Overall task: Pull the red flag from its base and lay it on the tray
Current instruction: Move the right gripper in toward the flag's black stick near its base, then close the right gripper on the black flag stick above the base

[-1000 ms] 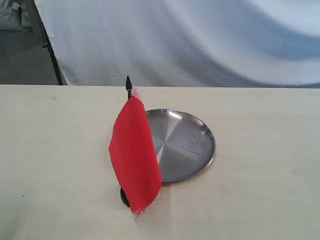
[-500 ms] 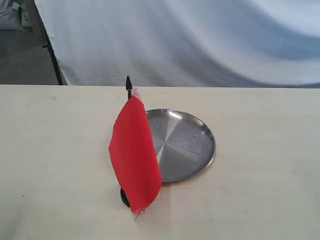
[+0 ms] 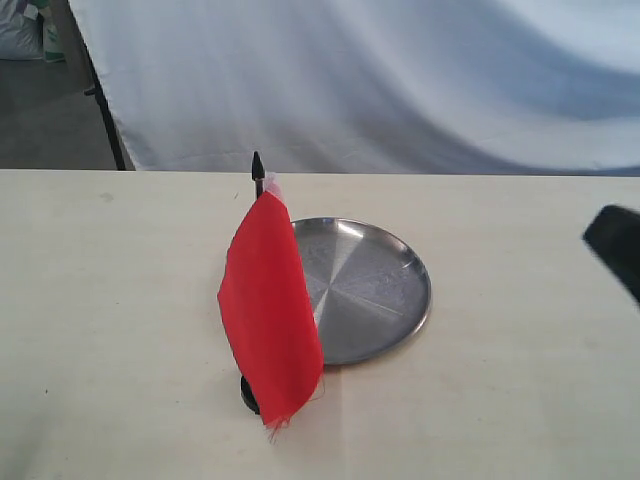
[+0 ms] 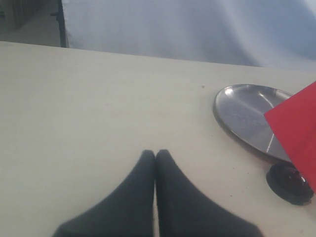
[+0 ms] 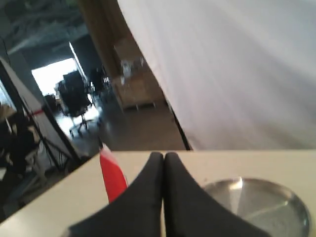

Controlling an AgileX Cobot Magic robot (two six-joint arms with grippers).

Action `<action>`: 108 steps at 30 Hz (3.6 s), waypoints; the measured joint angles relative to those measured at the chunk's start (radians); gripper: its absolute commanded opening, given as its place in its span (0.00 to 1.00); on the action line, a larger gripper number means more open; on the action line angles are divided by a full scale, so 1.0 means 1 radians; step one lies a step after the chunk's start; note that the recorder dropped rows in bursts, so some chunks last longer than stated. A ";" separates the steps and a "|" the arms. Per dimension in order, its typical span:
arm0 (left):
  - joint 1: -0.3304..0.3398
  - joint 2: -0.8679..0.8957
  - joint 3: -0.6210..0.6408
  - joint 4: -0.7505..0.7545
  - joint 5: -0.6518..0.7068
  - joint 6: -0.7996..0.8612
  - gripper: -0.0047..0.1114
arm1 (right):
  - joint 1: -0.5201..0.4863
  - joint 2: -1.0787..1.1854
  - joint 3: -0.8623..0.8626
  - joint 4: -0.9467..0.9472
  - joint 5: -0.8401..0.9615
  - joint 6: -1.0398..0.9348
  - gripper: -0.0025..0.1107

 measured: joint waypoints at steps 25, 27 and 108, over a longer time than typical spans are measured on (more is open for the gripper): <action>0.000 0.000 0.000 0.000 0.000 0.000 0.04 | 0.067 0.916 -0.001 -0.039 -0.463 -0.243 0.02; 0.000 0.000 0.000 0.000 0.000 0.000 0.04 | 0.067 0.953 -0.002 -0.039 -0.510 -0.264 0.06; 0.000 0.000 0.000 0.000 0.000 0.000 0.04 | 0.063 1.528 -0.504 -0.362 -0.657 -0.095 0.02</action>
